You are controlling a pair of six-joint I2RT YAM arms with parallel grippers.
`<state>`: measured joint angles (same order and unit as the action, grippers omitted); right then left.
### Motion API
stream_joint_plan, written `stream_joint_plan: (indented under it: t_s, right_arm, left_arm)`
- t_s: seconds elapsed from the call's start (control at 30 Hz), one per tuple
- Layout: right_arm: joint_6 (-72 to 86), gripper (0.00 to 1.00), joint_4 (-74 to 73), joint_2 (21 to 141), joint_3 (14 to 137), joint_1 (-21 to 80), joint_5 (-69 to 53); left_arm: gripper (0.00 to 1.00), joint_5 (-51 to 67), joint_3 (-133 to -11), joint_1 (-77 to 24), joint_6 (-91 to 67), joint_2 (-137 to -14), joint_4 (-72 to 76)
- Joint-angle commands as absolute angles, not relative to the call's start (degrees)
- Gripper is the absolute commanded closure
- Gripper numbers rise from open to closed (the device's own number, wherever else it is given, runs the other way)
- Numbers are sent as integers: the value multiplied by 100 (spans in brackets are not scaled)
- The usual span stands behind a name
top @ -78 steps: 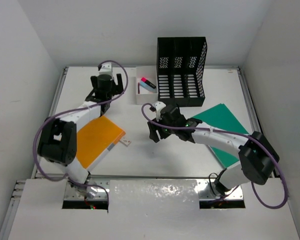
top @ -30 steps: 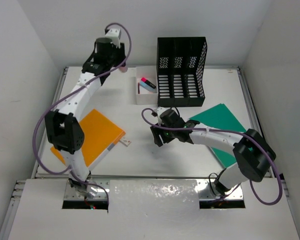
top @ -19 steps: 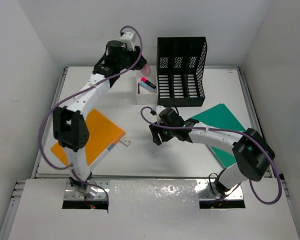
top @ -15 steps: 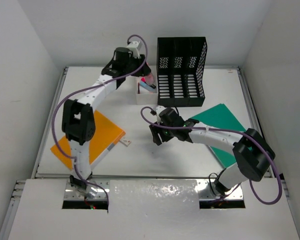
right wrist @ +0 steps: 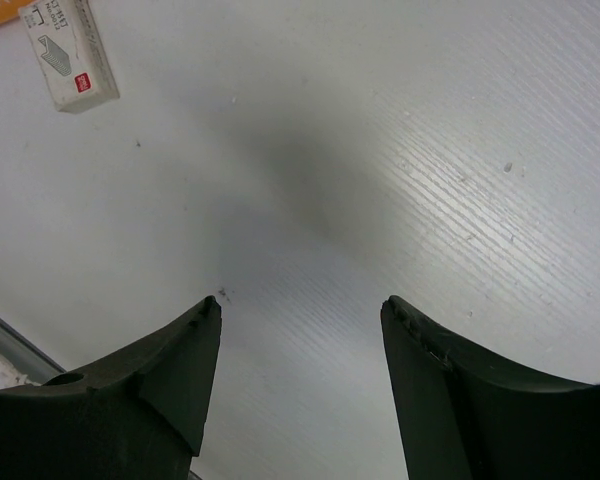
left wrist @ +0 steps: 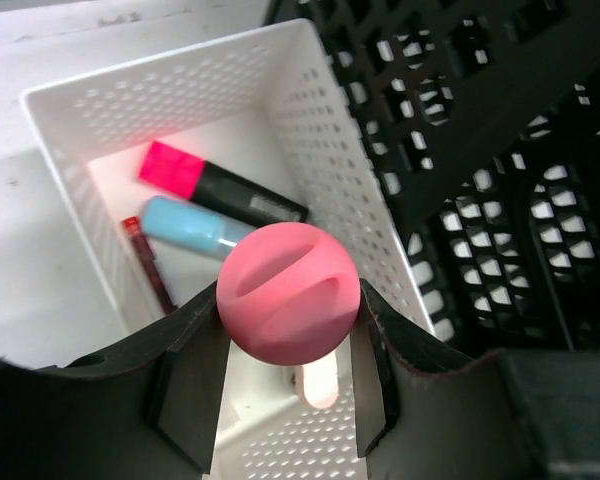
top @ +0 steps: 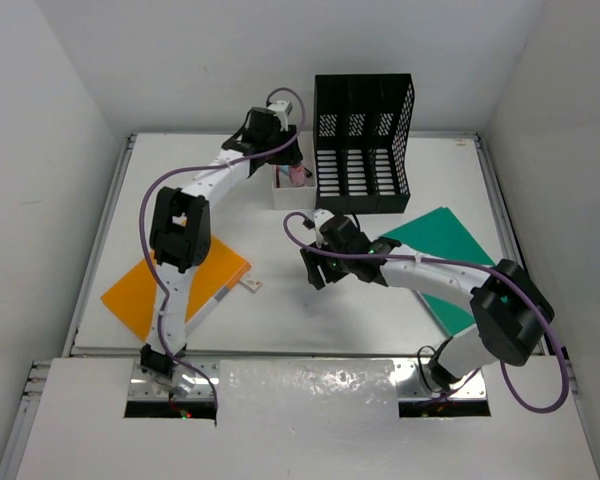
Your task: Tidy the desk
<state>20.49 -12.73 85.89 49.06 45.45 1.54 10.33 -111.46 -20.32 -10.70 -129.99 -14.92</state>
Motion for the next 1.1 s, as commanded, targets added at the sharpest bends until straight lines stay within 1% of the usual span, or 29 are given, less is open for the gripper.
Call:
stream_joint_plan:
  t_s: [0.0,0.13,0.3,0.33,0.4,0.43,0.47,0.5,0.57,0.6,0.63,0.67,0.7,0.9,1.07]
  right_arm:
    - [1987,36,-1222,8481,4878,4544,211]
    - [1951,36,-1213,8543,4913,4544,202]
    - [1951,37,-1204,8569,4922,4544,176]
    - [1960,37,-1204,8569,4922,4544,176]
    - [1960,37,-1213,8578,4922,4544,176]
    - [1960,37,-1213,8578,4922,4544,176]
    - [1960,37,-1213,8578,4922,4544,176]
    - [1969,37,-1204,8578,4922,4544,167]
    - [1978,37,-1204,8578,4922,4544,167]
    - [1978,37,-1204,8578,4922,4544,167]
    - [1978,37,-1187,8578,4922,4553,167]
    - [1978,37,-1187,8578,4922,4544,167]
    - [1986,37,-1187,8569,4922,4544,158]
    - [2021,37,-1099,8508,4896,4544,176]
    - [2022,37,-1046,8499,4913,4544,167]
  left_arm:
    - [100,449,-11906,-2162,-897,-13236,-1932]
    - [100,62,-12523,-2206,-800,-13535,-2661]
    - [100,-202,-12936,-2241,-773,-13728,-3084]
    - [99,-202,-13007,-2250,-773,-13763,-3242]
    - [89,-228,-13113,-2250,-773,-13843,-3366]
    - [84,-246,-13105,-2259,-773,-13860,-3445]
    - [72,-281,-13096,-2259,-791,-13843,-3480]
    - [50,-290,-13078,-2259,-808,-13834,-3498]
    - [35,-281,-12991,-2259,-861,-13676,-3376]
    - [19,-264,-12877,-2259,-870,-13597,-3262]
    - [7,-238,-12824,-2259,-861,-13397,-3008]
    - [2,-159,-12762,-2259,-853,-13290,-2884]
    - [0,-132,-12762,-2259,-818,-13106,-2613]
    - [0,-26,-13227,-2259,-747,-12474,-2330]
    - [0,-35,-13017,-2267,-817,-11735,-2136]
